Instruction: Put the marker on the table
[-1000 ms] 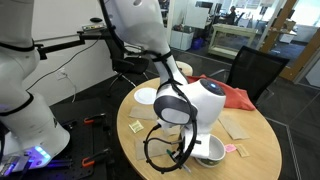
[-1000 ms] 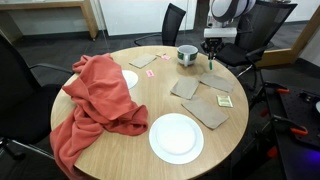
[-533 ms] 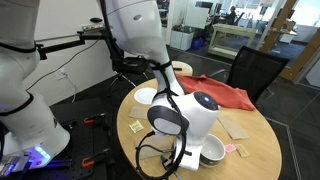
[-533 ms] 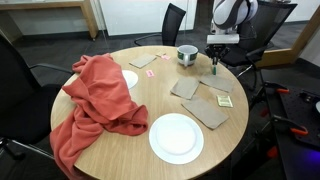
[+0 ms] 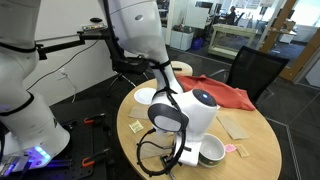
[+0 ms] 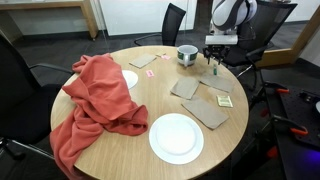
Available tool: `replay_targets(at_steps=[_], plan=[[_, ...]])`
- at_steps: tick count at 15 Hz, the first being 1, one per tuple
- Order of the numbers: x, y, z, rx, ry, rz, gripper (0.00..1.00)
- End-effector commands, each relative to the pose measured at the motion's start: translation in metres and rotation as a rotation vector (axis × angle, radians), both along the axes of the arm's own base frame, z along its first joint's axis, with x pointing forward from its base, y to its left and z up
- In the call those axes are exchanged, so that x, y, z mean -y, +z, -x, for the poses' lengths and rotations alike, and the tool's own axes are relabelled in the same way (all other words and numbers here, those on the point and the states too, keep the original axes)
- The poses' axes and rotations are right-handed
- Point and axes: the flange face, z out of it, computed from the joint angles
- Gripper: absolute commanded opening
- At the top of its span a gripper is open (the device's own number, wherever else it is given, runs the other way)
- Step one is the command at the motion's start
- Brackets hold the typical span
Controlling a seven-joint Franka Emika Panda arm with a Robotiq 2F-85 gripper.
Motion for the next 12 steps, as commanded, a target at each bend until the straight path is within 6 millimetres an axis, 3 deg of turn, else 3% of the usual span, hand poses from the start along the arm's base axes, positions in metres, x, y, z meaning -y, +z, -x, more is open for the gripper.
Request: replay_targets(at_steps=[1, 2, 3, 12], plan=[[-0.009, 0.026, -0.004, 0.041, -0.004, 0.014, 0.9], [-0.01, 0.033, -0.004, 0.047, 0.002, 0.015, 0.98], [-0.011, 0.04, -0.003, 0.053, 0.007, 0.017, 1.0], [-0.014, 0.107, 0.005, 0.11, 0.134, 0.038, 1.0]])
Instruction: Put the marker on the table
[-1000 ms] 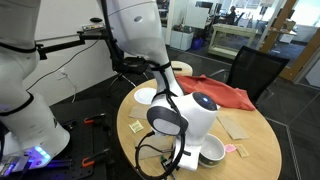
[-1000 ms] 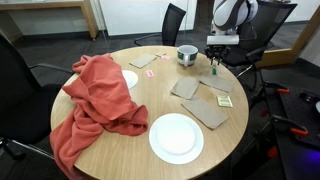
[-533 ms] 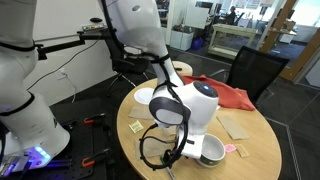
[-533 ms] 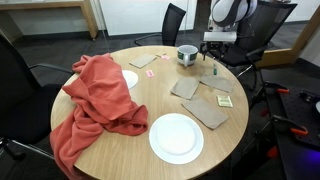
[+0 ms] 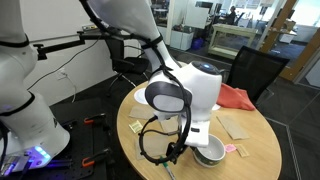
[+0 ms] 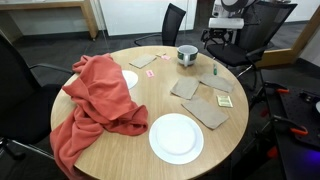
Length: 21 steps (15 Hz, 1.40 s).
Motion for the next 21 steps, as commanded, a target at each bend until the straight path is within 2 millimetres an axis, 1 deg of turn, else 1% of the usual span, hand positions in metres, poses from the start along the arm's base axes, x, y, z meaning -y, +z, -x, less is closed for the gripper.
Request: replay_targets(at_steps=[1, 5, 8, 14, 18, 20, 21], plan=[[-0.013, 0.036, 0.009, 0.025, 0.079, -0.011, 1.0], [-0.03, 0.068, -0.001, 0.056, 0.176, -0.014, 1.0], [-0.052, 0.092, -0.009, 0.061, 0.262, -0.032, 1.0], [-0.09, 0.134, -0.015, 0.083, 0.432, -0.045, 1.0], [-0.103, 0.149, -0.017, 0.088, 0.492, -0.045, 1.0], [-0.106, 0.151, -0.018, 0.079, 0.487, -0.034, 1.0], [-0.103, 0.144, -0.025, 0.1, 0.473, -0.04, 1.0]])
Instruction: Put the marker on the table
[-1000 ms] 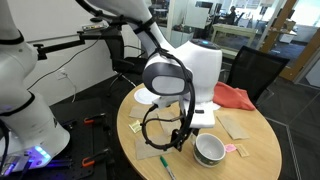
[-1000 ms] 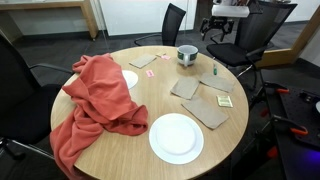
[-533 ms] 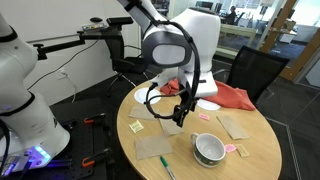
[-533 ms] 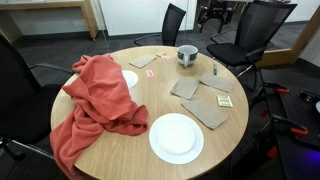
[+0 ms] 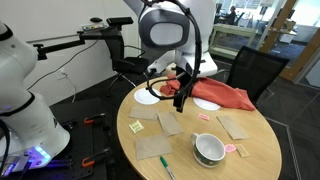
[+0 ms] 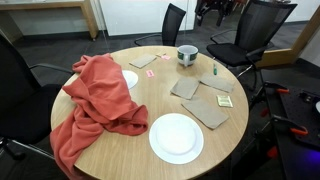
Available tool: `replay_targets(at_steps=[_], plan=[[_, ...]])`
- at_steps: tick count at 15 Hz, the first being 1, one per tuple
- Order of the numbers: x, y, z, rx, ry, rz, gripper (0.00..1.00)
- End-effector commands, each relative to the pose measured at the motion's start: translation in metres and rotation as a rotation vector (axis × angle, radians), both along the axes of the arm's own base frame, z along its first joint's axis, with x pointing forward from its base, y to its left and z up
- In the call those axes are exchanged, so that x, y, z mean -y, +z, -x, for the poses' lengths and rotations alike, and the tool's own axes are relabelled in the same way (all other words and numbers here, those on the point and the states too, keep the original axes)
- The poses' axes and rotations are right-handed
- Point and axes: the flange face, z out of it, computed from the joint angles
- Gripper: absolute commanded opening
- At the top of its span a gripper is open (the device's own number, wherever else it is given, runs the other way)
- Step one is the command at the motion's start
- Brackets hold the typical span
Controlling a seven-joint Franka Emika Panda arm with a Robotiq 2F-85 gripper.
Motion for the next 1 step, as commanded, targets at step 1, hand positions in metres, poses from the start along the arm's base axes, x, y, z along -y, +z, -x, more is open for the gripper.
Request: replay_targets(at_steps=[1], plan=[[-0.0006, 0.0009, -0.0003, -0.002, 0.006, 0.004, 1.0]])
